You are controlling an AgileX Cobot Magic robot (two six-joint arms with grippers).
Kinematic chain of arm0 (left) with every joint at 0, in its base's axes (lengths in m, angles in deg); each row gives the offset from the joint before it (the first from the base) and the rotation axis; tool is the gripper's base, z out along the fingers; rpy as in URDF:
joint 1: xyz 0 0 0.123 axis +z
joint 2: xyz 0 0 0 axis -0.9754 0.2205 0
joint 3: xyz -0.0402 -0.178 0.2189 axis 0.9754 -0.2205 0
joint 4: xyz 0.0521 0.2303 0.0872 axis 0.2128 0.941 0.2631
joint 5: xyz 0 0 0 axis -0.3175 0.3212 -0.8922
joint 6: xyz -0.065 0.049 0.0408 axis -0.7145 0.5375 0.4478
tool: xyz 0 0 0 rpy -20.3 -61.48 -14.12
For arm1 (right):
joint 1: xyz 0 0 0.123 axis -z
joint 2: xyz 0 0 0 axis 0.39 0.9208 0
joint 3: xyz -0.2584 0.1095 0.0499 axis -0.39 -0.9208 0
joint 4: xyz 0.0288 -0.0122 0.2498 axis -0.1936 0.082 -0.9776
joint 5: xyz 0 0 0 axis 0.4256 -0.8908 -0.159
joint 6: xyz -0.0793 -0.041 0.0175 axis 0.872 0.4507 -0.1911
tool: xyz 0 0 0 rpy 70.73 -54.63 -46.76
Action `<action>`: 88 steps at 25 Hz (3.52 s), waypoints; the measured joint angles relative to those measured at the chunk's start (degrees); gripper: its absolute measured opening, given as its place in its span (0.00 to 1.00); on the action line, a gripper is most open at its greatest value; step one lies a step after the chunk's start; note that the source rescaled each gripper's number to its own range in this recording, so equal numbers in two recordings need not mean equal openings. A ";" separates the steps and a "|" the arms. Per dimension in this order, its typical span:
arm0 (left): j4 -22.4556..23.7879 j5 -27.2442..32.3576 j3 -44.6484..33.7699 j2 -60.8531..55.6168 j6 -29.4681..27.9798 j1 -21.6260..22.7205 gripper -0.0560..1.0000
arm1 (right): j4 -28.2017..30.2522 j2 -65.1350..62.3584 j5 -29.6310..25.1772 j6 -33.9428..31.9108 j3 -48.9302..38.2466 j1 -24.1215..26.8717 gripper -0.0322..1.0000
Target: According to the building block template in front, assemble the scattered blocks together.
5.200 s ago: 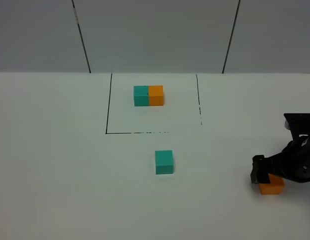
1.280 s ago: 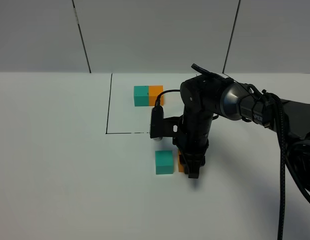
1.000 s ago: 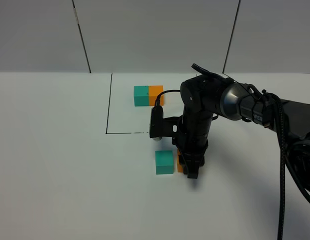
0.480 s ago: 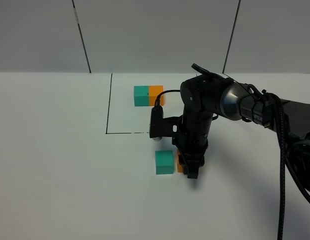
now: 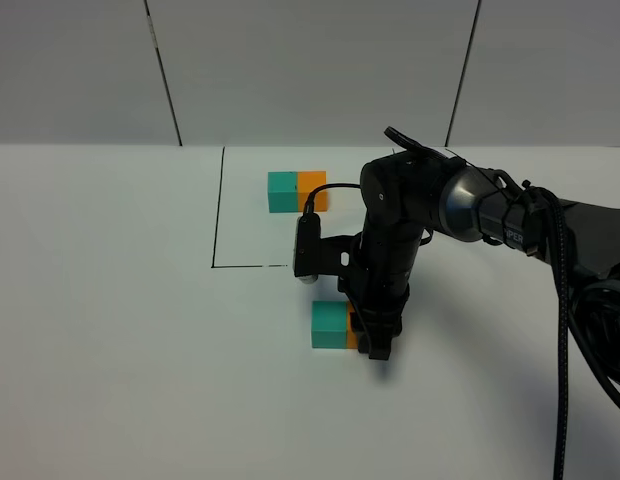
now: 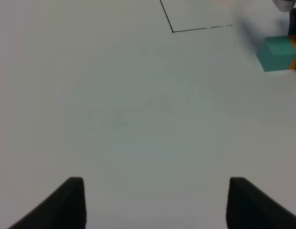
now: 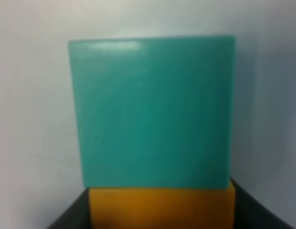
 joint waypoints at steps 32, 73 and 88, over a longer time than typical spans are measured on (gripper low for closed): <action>0.00 0.00 0.00 0.00 0.00 0.00 0.38 | -0.19 0.11 -0.64 0.58 0.00 -0.01 0.85; 0.00 0.00 0.00 0.00 0.03 0.00 0.37 | 7.15 -64.96 -2.29 -60.22 -42.80 30.52 1.00; 0.00 0.00 0.00 0.00 0.03 0.00 0.37 | 9.49 -104.19 -2.45 -67.41 -61.90 30.78 1.00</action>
